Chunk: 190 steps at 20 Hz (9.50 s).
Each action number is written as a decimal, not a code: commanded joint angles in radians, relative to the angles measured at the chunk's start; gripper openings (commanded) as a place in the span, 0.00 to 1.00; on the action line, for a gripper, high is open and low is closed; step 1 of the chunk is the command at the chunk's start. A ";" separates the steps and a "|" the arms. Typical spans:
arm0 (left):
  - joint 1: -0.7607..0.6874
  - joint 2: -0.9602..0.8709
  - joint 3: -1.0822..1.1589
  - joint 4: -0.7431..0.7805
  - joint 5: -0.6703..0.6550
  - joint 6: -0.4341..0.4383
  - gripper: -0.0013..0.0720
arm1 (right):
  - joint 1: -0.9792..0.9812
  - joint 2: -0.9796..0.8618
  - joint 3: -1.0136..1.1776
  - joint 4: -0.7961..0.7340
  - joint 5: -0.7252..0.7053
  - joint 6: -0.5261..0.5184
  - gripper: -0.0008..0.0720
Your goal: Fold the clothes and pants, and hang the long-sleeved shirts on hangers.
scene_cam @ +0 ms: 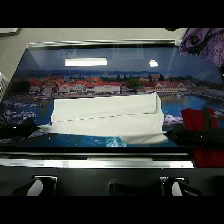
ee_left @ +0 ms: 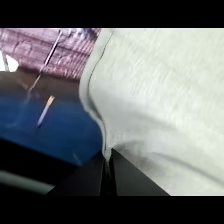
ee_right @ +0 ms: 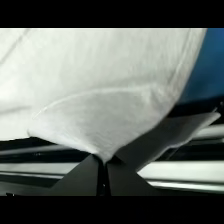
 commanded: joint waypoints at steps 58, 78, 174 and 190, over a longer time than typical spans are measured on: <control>-0.674 -0.872 0.731 -0.288 0.254 -0.003 0.04 | 0.222 -0.805 0.929 -0.305 -0.047 0.117 0.05; -1.234 -1.401 1.291 -0.521 0.464 -0.242 0.04 | 0.222 -0.620 1.057 -0.470 -0.085 0.178 0.06; -0.374 -0.817 1.257 0.196 -0.351 -0.185 0.05 | 0.159 -1.016 0.978 0.160 0.283 0.010 0.05; -0.374 -0.817 1.257 0.196 -0.425 -0.185 0.05 | -0.077 -0.716 1.020 -0.500 0.291 0.560 0.05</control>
